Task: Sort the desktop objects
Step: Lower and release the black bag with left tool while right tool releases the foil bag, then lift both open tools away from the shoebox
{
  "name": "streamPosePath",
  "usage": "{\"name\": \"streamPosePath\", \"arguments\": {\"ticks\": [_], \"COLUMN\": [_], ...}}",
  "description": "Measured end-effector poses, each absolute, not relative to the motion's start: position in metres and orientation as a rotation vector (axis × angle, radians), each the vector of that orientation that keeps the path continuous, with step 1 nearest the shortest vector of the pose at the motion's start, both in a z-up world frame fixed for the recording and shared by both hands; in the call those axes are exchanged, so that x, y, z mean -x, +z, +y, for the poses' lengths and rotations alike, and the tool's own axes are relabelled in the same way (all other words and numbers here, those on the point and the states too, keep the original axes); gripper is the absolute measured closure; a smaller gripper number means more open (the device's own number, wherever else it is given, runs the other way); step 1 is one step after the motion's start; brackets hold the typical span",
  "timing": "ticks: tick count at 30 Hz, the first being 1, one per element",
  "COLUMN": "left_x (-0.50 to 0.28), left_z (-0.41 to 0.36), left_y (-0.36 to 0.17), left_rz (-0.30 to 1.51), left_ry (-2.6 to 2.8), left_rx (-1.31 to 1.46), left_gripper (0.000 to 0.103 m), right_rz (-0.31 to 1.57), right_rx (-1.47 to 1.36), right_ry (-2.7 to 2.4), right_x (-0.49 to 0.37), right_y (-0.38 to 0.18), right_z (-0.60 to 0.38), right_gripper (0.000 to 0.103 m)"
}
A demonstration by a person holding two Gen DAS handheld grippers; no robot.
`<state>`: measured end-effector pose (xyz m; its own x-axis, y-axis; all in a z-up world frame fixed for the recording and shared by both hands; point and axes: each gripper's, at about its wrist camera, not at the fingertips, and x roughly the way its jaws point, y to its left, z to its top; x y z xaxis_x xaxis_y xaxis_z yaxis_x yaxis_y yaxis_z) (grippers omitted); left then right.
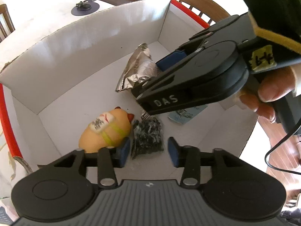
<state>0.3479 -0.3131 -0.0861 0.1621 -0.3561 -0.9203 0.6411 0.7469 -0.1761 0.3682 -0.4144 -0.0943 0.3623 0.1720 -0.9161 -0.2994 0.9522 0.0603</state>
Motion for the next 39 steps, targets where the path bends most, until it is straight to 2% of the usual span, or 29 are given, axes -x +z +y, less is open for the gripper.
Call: {"name": "streamPosePath", "arguments": {"ticks": [2,5,39], "left_x": [-0.347,-0.345,-0.271], "left_z": [-0.313,-0.31,-0.25], "left_y": [-0.083,-0.078,-0.012], "left_rz": [1.202,1.191,0.956], "left_ry": [-0.715,-0.699,-0.694], "left_rx": [-0.284,-0.268,-0.186], "left_gripper": [0.052,0.052,0.052], "right_rz": [1.155,1.135,0.968], "right_rx": [0.118,0.108,0.017], "right_ry": [0.3,0.299,0.332], "right_x": [-0.368,-0.363,-0.275], "right_y": [-0.092,-0.084,-0.004], "right_z": [-0.416,-0.42,-0.43], "right_gripper": [0.05,0.039,0.039]}}
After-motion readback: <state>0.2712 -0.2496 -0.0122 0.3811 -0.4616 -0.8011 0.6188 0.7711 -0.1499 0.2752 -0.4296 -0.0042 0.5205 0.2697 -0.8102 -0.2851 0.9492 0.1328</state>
